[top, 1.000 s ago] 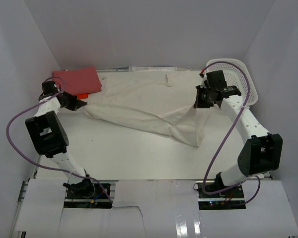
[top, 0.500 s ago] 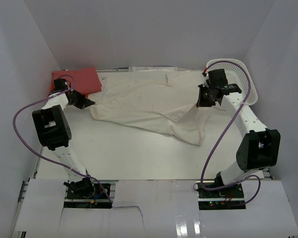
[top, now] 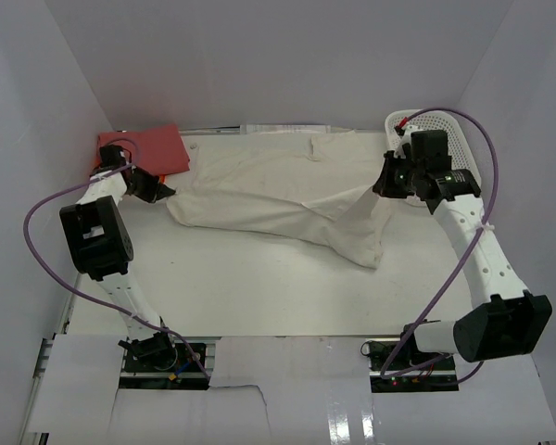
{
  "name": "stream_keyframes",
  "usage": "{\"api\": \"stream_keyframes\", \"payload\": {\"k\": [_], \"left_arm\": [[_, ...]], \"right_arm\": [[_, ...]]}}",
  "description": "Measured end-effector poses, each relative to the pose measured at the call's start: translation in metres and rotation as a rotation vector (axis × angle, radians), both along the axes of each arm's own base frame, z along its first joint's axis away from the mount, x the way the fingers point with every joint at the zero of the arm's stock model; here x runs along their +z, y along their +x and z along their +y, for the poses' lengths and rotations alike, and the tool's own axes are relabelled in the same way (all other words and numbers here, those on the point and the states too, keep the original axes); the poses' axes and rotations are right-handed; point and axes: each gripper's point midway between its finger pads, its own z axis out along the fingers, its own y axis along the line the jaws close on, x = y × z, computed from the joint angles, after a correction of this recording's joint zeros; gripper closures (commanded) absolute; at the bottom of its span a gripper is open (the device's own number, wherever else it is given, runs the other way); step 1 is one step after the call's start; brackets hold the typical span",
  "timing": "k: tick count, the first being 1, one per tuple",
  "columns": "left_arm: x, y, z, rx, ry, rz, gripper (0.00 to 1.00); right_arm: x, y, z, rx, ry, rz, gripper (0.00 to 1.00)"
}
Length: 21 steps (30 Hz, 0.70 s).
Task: Fold and stack the t-shirts
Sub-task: Flatten out the tshirt
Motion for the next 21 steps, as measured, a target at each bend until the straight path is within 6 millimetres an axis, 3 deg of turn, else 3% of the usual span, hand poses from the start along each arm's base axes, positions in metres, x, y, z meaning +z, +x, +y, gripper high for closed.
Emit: {"api": "stream_keyframes", "payload": {"k": [4, 7, 11, 14, 16, 17, 18, 21], "left_arm": [[0.010, -0.002, -0.002, -0.036, 0.030, 0.014, 1.00], [0.047, 0.009, -0.003, -0.071, 0.090, -0.065, 1.00], [0.143, 0.001, -0.008, -0.091, 0.199, -0.290, 1.00], [0.241, -0.027, -0.012, -0.082, 0.285, -0.539, 1.00], [0.301, -0.056, -0.018, -0.070, 0.339, -0.701, 1.00], [0.320, -0.068, -0.021, -0.064, 0.357, -0.752, 1.00], [0.354, -0.094, -0.026, -0.051, 0.392, -0.855, 1.00], [0.404, -0.150, -0.037, -0.016, 0.456, -1.028, 1.00]], "right_arm": [[0.027, -0.011, -0.002, -0.002, 0.014, -0.055, 0.92], [0.055, -0.009, 0.004, 0.019, 0.044, -0.097, 0.92], [0.127, -0.008, 0.018, 0.088, 0.121, -0.260, 0.92], [0.189, -0.025, 0.026, 0.158, 0.178, -0.437, 0.92], [0.230, -0.048, 0.028, 0.205, 0.202, -0.566, 0.92], [0.252, -0.064, 0.028, 0.230, 0.211, -0.637, 0.92], [0.276, -0.081, 0.027, 0.254, 0.219, -0.715, 0.92], [0.333, -0.132, 0.026, 0.329, 0.229, -0.930, 0.92]]}}
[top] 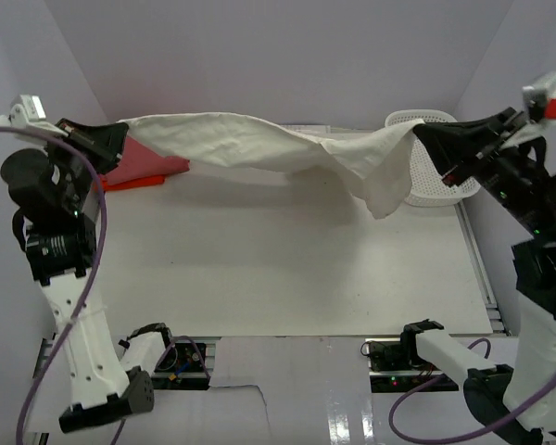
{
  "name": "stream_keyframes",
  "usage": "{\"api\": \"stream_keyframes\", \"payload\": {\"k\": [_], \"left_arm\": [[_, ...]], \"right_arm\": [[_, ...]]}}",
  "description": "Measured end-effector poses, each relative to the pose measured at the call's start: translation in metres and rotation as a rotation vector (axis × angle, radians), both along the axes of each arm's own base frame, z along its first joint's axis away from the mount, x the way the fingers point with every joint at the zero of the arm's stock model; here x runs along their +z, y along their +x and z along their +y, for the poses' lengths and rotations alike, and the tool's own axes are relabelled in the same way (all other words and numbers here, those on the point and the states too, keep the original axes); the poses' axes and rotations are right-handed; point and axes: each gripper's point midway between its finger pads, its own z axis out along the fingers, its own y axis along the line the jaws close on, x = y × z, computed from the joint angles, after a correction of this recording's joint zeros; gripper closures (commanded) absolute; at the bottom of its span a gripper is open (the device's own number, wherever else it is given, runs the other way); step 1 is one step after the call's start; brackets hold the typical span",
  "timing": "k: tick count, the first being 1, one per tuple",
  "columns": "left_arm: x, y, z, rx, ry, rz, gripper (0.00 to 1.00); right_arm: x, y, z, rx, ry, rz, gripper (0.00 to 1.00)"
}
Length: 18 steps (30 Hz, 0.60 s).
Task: Fold and stack the t-shirts
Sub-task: Flatten out the tshirt
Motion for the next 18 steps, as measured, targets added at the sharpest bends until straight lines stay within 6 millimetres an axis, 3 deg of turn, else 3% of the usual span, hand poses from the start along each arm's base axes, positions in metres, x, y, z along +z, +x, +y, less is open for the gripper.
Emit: {"api": "stream_keyframes", "payload": {"k": [4, 6, 10, 14, 18], "left_arm": [[0.036, -0.070, -0.006, 0.078, 0.033, -0.164, 1.00], [0.046, -0.095, -0.004, 0.127, 0.037, -0.216, 1.00], [0.051, -0.114, 0.007, 0.219, 0.022, -0.224, 1.00], [0.043, -0.108, 0.019, 0.281, 0.000, -0.164, 1.00], [0.038, -0.090, 0.029, 0.312, -0.006, -0.108, 1.00]], "right_arm": [[0.056, -0.074, -0.006, 0.052, 0.015, -0.231, 0.92], [0.080, -0.109, -0.010, 0.062, 0.021, -0.334, 0.92], [0.109, -0.154, -0.018, 0.061, 0.032, -0.459, 0.92], [0.116, -0.164, -0.022, 0.047, 0.040, -0.487, 0.92], [0.103, -0.133, -0.023, 0.005, 0.044, -0.403, 0.92]]}}
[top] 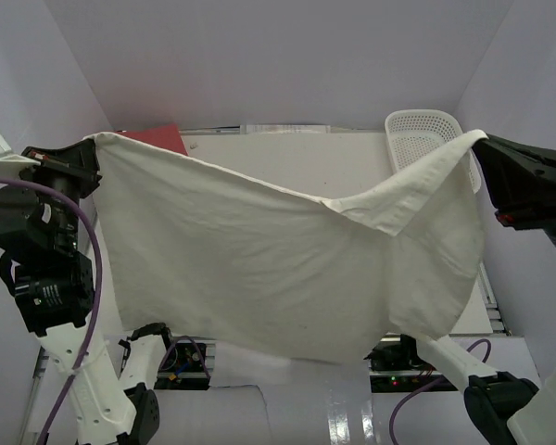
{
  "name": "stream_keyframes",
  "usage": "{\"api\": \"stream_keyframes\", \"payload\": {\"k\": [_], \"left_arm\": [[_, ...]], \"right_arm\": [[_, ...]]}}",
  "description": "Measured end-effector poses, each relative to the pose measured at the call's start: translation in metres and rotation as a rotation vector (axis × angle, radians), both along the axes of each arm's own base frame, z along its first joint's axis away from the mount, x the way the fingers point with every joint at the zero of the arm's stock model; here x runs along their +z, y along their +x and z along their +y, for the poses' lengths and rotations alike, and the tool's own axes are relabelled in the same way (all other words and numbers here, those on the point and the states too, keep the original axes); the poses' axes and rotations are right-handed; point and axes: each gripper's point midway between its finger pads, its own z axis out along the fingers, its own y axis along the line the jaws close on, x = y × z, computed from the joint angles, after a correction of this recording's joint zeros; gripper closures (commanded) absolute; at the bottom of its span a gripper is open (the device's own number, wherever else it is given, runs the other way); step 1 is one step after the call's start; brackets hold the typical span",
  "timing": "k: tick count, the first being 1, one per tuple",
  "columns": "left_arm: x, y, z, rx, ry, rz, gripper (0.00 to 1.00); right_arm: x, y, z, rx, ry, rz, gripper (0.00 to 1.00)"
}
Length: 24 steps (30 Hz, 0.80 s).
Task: Fold and stack the t-shirts
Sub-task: Flatten out the tshirt
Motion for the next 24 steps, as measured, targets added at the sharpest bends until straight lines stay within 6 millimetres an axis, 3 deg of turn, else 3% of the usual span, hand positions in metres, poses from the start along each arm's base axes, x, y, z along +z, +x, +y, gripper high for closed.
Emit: {"api": "stream_keyframes", "payload": {"k": [6, 11, 15, 24], "left_arm": [[-0.021, 0.037, 0.015, 0.028, -0.013, 0.095, 1.00], [-0.035, 0.053, 0.021, 0.036, -0.014, 0.149, 1.00], [-0.033, 0.050, 0.021, 0.042, -0.003, 0.141, 1.00], [-0.016, 0.030, 0.023, 0.076, 0.019, 0.107, 1.00]], "right_arm": [[-0.051, 0.098, 0.003, -0.085, -0.007, 0.263, 0.92], [-0.084, 0.149, 0.009, -0.114, -0.030, 0.409, 0.92], [-0.086, 0.151, 0.010, -0.111, -0.035, 0.423, 0.92], [-0.049, 0.103, 0.007, -0.069, -0.021, 0.290, 0.92]]}}
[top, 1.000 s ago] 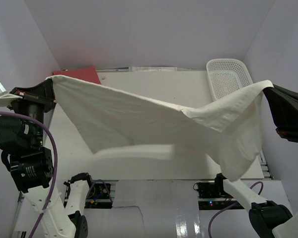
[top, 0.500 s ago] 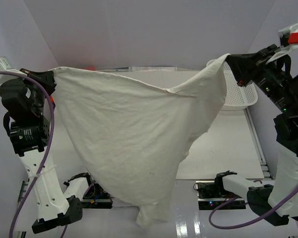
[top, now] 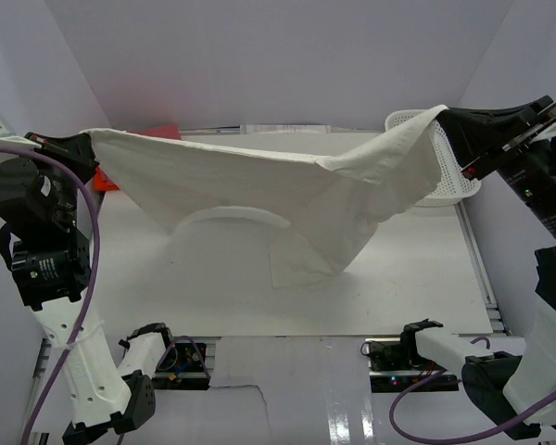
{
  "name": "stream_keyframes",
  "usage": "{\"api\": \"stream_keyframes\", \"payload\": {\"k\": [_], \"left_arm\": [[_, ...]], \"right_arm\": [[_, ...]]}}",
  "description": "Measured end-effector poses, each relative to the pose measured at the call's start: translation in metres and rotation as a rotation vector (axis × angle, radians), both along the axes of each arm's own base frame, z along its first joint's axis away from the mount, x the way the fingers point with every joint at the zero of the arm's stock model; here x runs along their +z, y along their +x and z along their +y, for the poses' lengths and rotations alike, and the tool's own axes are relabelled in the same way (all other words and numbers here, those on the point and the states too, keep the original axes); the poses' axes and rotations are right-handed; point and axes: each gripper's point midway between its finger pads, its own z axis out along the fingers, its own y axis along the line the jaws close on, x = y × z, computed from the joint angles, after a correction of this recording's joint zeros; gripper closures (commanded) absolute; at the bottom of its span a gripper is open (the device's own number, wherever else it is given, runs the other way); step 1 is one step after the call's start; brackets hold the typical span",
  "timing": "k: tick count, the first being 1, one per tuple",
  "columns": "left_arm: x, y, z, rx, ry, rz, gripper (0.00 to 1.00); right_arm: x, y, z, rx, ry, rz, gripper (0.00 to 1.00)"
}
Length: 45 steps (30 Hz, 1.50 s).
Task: Fold and stack the t-shirts
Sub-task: Flatten out the tshirt
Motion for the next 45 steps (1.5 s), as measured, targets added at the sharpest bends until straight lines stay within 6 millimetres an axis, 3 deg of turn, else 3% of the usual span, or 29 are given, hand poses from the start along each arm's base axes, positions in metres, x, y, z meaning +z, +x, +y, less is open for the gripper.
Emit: {"api": "stream_keyframes", "payload": {"k": [8, 16, 19, 22, 25, 27, 32, 35, 37, 40, 45], "left_arm": [[0.016, -0.034, -0.006, 0.016, 0.014, -0.058, 1.00], [0.068, -0.111, -0.007, 0.125, 0.035, -0.244, 1.00], [0.083, -0.131, -0.006, 0.154, 0.039, -0.302, 1.00], [0.082, -0.131, -0.004, 0.166, 0.035, -0.302, 1.00], [0.073, -0.116, 0.000, 0.164, 0.029, -0.260, 1.00], [0.063, -0.097, 0.005, 0.165, 0.021, -0.211, 1.00], [0.020, -0.030, 0.024, 0.176, 0.005, -0.035, 1.00], [-0.024, 0.016, 0.036, 0.169, -0.014, 0.102, 1.00], [-0.057, 0.048, 0.040, 0.149, -0.032, 0.198, 1.00], [-0.112, 0.093, 0.044, 0.106, -0.067, 0.332, 1.00], [-0.208, 0.140, 0.042, 0.050, -0.142, 0.511, 1.00]], "right_arm": [[0.015, -0.069, 0.000, 0.080, -0.004, -0.138, 0.92], [0.050, -0.160, -0.014, 0.093, 0.023, -0.376, 0.92], [0.053, -0.173, -0.017, 0.086, 0.031, -0.410, 0.92], [0.056, -0.170, -0.020, 0.070, 0.041, -0.414, 0.92], [0.054, -0.147, -0.019, 0.061, 0.054, -0.364, 0.92], [0.049, -0.119, -0.016, 0.055, 0.066, -0.303, 0.92], [0.014, -0.018, -0.001, 0.009, 0.070, -0.068, 0.92], [-0.024, 0.045, 0.007, -0.040, 0.059, 0.097, 0.92], [-0.060, 0.085, 0.012, -0.070, 0.041, 0.212, 0.92], [-0.125, 0.129, 0.018, -0.106, 0.008, 0.384, 0.92], [-0.247, 0.165, 0.015, -0.179, -0.049, 0.635, 0.92]]}}
